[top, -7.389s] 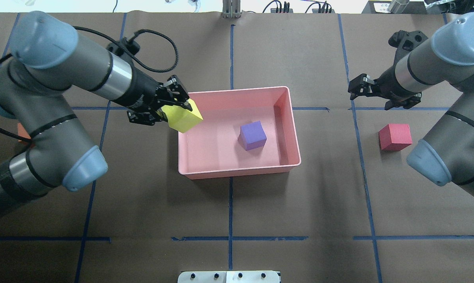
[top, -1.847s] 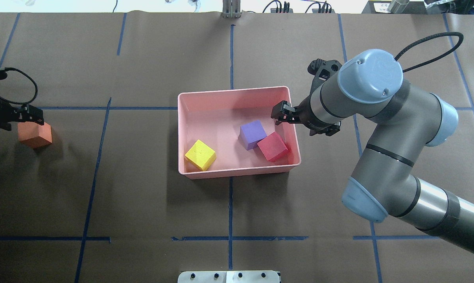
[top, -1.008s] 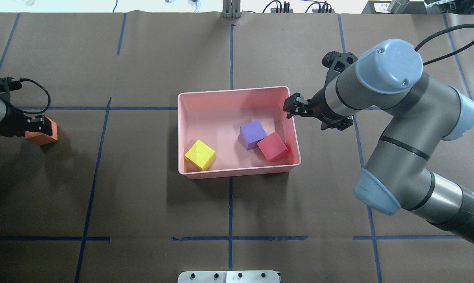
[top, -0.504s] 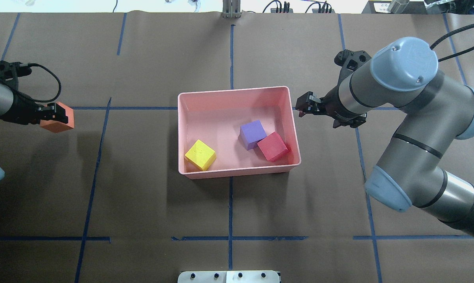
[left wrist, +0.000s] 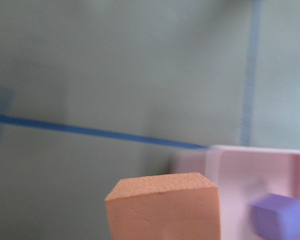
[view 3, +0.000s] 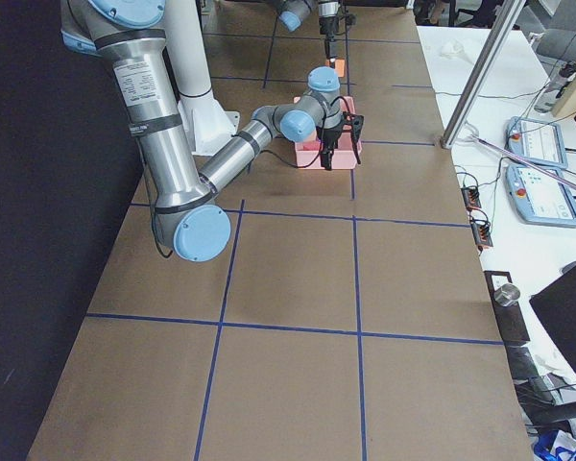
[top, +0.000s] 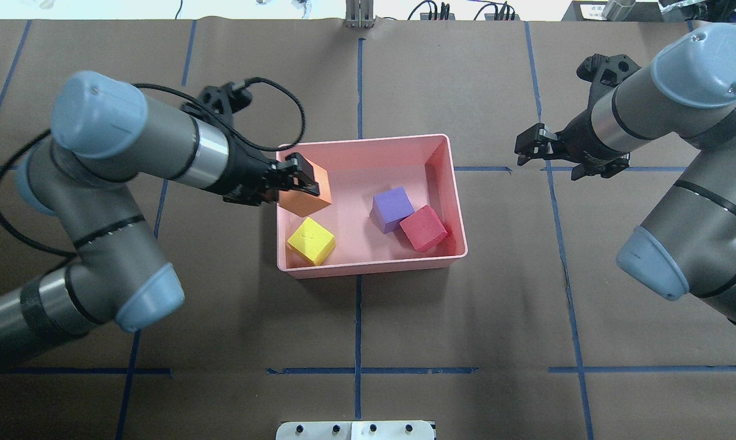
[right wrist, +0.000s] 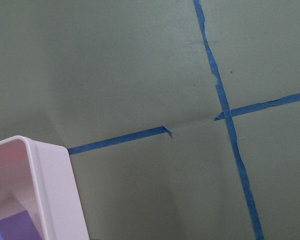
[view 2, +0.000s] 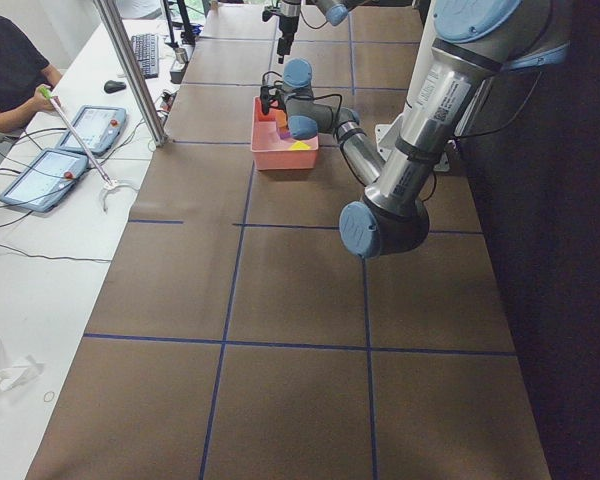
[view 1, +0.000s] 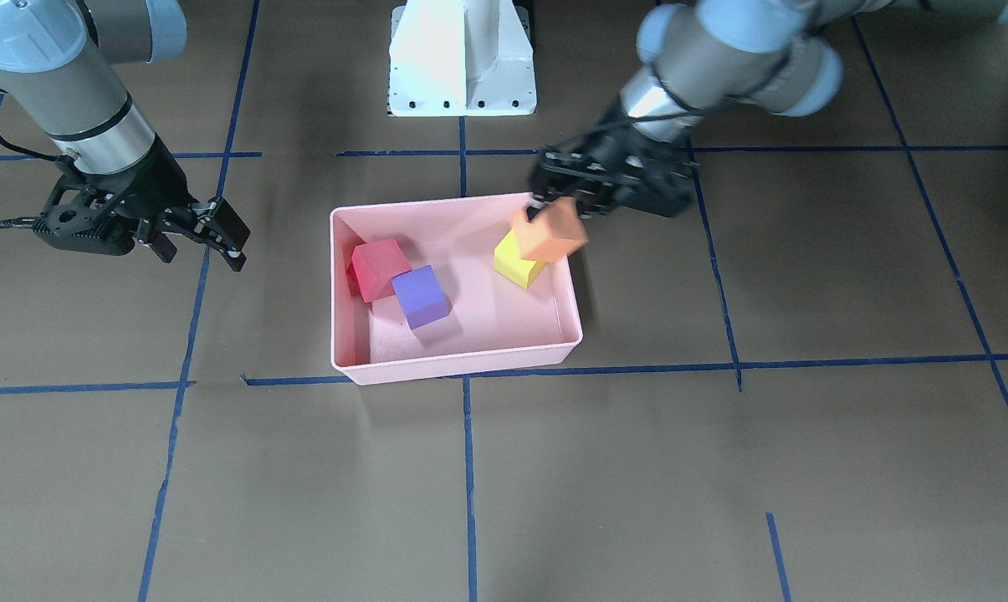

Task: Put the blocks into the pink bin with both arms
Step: 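Carry the orange cube into the bin and release it with the left gripper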

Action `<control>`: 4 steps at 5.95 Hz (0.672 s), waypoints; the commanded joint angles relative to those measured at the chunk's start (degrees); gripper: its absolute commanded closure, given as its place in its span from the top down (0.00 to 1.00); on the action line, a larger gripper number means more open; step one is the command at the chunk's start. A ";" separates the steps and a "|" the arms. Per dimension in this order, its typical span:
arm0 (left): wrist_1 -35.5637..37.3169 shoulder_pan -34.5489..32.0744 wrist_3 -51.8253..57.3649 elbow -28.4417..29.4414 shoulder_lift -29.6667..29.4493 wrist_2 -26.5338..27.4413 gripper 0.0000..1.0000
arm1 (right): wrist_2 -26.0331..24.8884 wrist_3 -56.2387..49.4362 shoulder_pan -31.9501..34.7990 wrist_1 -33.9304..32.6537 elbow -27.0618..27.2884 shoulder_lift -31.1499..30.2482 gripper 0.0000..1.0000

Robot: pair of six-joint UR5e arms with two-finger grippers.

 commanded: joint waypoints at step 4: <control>-0.42 -3.54 7.35 2.02 0.74 7.09 1.00 | -0.16 -1.70 0.50 0.09 0.06 -2.61 1.00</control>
